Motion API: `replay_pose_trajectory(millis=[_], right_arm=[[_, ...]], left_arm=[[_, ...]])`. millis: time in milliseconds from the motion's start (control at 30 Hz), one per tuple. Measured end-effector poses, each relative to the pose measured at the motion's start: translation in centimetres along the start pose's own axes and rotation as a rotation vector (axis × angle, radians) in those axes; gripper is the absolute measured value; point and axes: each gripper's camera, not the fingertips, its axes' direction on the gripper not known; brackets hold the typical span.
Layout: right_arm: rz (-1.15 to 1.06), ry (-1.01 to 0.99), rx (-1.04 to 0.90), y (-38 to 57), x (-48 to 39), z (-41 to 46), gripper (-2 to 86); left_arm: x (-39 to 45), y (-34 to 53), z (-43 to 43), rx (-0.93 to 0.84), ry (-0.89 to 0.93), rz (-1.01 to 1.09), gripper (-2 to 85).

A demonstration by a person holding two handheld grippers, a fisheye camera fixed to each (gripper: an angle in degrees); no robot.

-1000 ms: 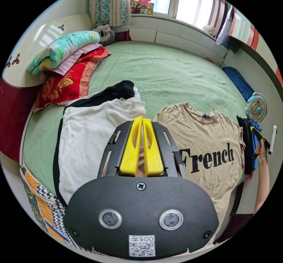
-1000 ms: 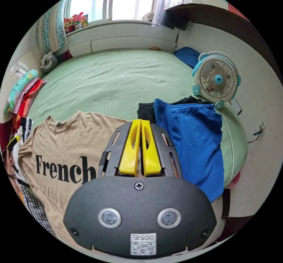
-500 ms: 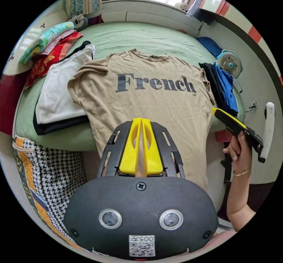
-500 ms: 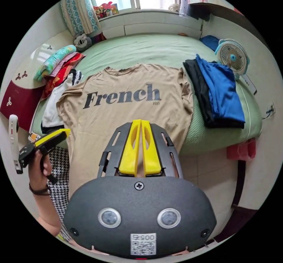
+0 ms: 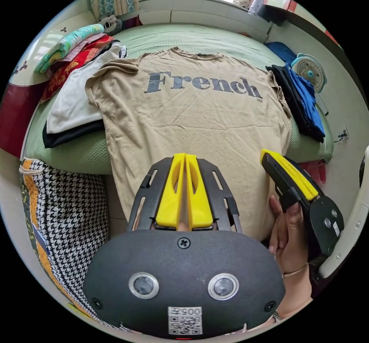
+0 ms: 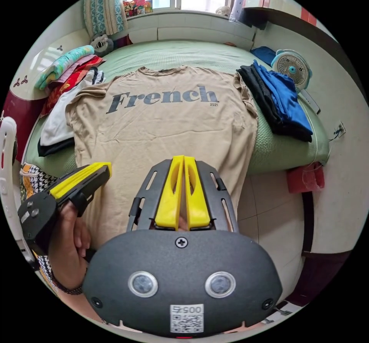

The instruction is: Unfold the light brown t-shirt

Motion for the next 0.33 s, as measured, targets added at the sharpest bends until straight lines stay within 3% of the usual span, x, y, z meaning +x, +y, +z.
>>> replay_pose_trajectory(millis=[333], right_arm=[[0.046,-0.086,0.002,1.6,1.1,0.6,-1.1]], left_arm=[[1.0,0.3,-1.4,0.002,-0.014,0.015,-0.5]])
